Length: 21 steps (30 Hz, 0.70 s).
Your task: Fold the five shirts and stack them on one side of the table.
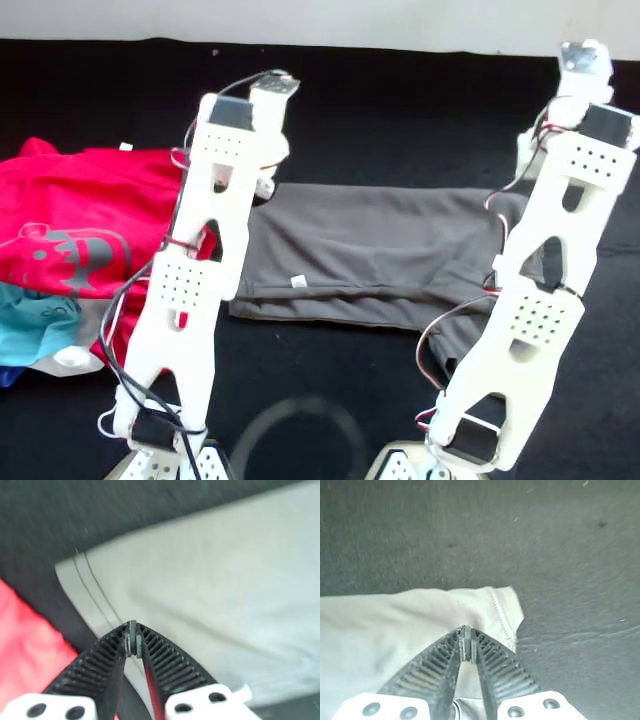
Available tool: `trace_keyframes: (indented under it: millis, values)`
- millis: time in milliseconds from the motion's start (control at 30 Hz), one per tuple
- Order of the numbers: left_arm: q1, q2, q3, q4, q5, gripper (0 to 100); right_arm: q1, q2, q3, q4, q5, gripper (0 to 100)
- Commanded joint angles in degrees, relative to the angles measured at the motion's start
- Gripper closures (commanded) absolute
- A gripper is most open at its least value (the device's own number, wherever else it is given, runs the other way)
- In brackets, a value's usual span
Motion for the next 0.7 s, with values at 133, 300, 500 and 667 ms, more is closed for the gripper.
trace_keyframes:
  millis: [133,300,500,667]
  values:
    - [3.03,-28.35,46.9,-6.77,0.44,99,3.03,-5.05,-3.91,1.36,-0.09,99.1]
    - [3.65,-43.74,77.14,-25.58,0.44,99,2.59,-18.07,9.89,1.36,2.99,99.1]
    - [4.09,-55.87,100.09,-41.23,-1.32,99,-1.1,-37.41,38.99,1.01,5.63,99.1]
    - [4.26,-60.44,107.56,-43.52,-1.41,99,-3.74,-50.24,60.26,-2.24,5.63,99.1]
